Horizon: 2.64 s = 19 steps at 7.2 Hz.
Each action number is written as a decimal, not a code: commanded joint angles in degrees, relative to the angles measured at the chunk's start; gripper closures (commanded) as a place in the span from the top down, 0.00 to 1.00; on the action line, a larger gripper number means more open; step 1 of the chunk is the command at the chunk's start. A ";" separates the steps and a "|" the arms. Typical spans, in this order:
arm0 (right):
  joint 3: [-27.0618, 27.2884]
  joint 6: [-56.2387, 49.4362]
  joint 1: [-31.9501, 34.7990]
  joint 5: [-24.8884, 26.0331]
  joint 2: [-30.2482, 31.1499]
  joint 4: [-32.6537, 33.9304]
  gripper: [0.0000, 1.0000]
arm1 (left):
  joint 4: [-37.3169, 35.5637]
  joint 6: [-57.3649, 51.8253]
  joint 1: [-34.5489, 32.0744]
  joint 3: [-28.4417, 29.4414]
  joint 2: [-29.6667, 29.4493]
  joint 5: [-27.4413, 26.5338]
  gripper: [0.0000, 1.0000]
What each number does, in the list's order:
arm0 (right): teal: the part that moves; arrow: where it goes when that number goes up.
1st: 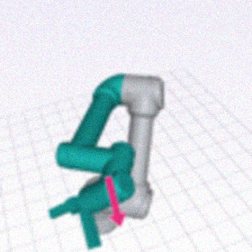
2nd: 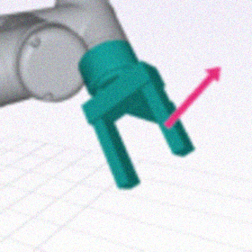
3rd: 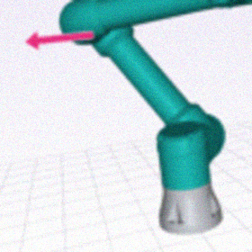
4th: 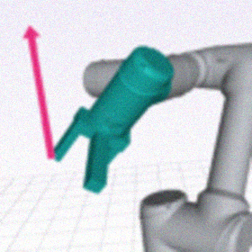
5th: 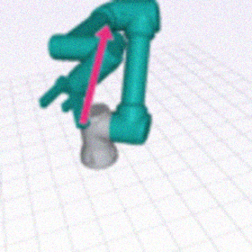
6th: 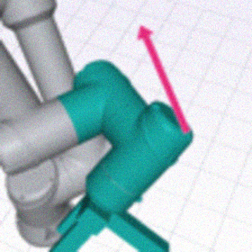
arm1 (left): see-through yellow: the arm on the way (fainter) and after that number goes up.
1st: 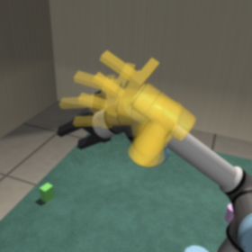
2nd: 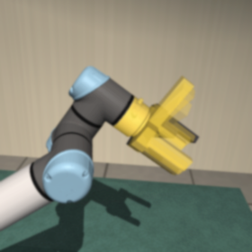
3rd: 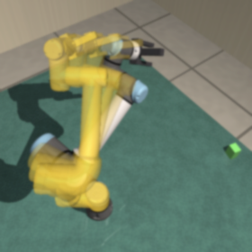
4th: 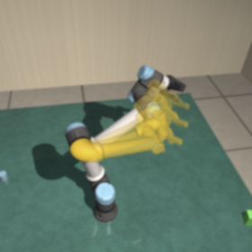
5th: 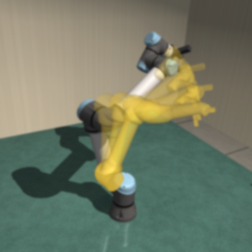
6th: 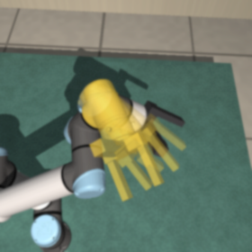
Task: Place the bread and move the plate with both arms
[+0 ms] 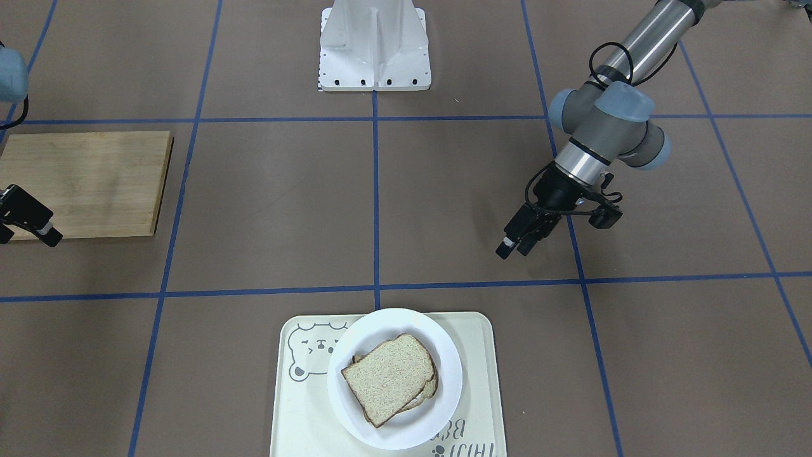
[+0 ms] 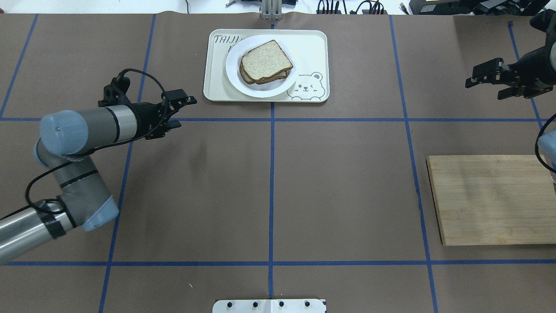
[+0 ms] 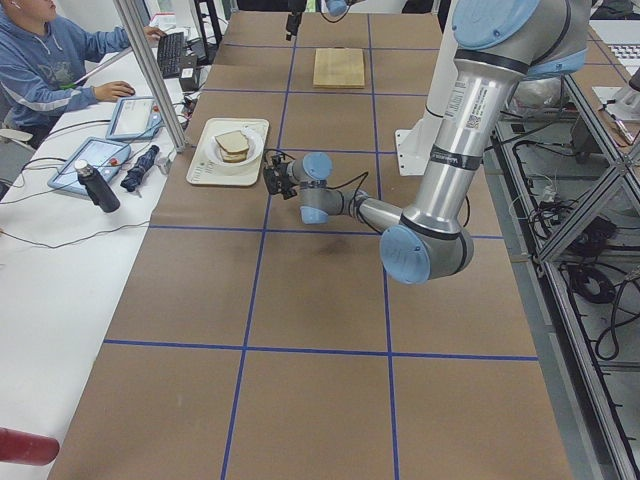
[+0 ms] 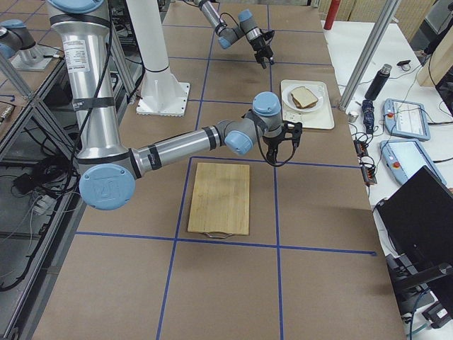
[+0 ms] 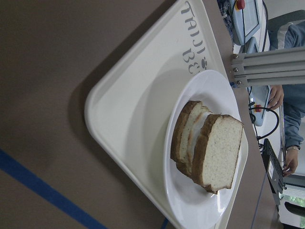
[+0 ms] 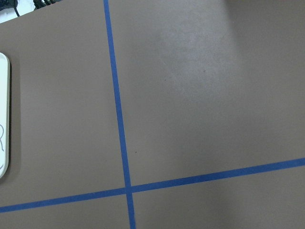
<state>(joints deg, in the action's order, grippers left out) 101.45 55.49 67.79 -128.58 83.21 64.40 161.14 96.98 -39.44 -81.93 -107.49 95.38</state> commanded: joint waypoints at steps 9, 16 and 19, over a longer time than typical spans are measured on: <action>2.33 -38.48 9.02 1.84 -0.32 25.71 1.00 | -61.90 -81.33 -35.06 -19.67 14.13 38.04 0.99; 2.43 -41.34 10.70 -4.13 1.08 29.55 1.00 | -59.56 -88.98 -39.05 -21.78 23.29 43.83 0.99; 3.39 -41.42 11.48 -8.09 0.82 29.11 1.00 | -59.63 -88.63 -39.57 -23.27 24.26 44.01 0.99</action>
<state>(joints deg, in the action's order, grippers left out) 104.24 14.19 78.69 -135.81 84.07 93.63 101.49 8.40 -78.81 -104.91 -83.50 139.61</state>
